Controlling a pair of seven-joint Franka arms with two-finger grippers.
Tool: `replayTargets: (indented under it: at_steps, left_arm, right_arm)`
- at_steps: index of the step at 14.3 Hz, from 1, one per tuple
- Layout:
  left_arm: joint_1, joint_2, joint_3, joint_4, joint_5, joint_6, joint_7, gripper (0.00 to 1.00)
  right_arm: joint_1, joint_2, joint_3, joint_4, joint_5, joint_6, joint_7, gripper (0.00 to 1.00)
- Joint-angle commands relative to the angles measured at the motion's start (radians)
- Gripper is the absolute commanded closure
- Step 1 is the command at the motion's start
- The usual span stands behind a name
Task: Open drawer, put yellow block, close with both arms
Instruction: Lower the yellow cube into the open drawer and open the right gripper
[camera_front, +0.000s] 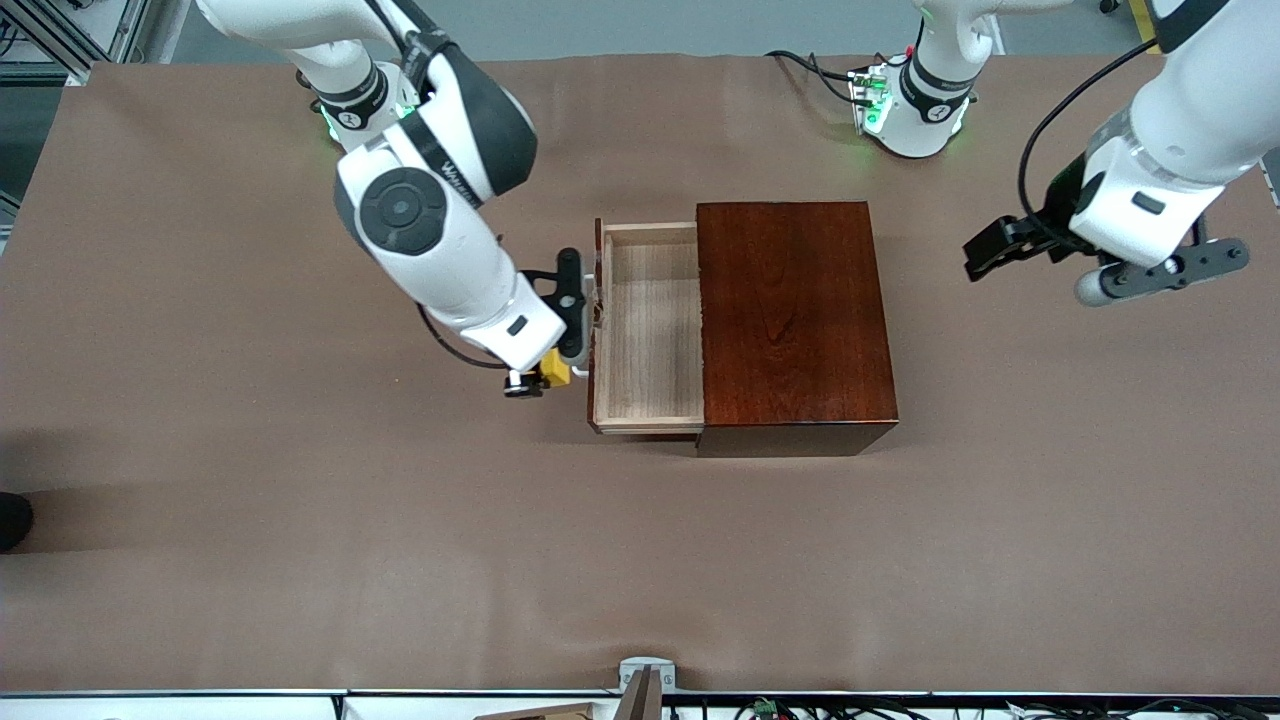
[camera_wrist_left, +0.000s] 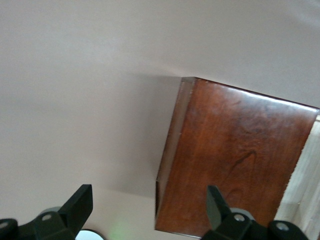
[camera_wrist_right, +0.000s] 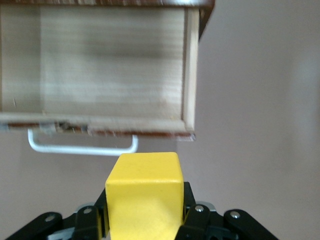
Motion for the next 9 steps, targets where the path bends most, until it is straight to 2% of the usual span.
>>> replayTargets:
  at_steps: [1,3,5,8,9]
  left_arm:
    - [0.128,-0.020,-0.008,-0.041,-0.008,0.025,0.171,0.00]
    - [0.145,-0.017,0.013,-0.041,-0.005,0.028,0.268,0.00]
    - [0.118,-0.017,0.059,-0.041,-0.004,0.031,0.281,0.00]
    - [-0.073,-0.017,0.244,-0.041,-0.002,0.032,0.307,0.00]
    - [-0.083,-0.015,0.255,-0.041,-0.002,0.043,0.345,0.00]
  right_arm:
    - [0.105,0.056,-0.023,0.046,-0.022,0.000,0.097,1.00]
    - [0.186,0.088,-0.056,0.052,-0.072,0.047,0.118,1.00]
    - [0.234,0.108,-0.059,0.054,-0.101,0.066,0.151,1.00]
    - [0.259,0.143,-0.059,0.052,-0.141,0.069,0.147,1.00]
    - [0.263,0.151,-0.059,0.052,-0.152,0.069,0.144,1.00]
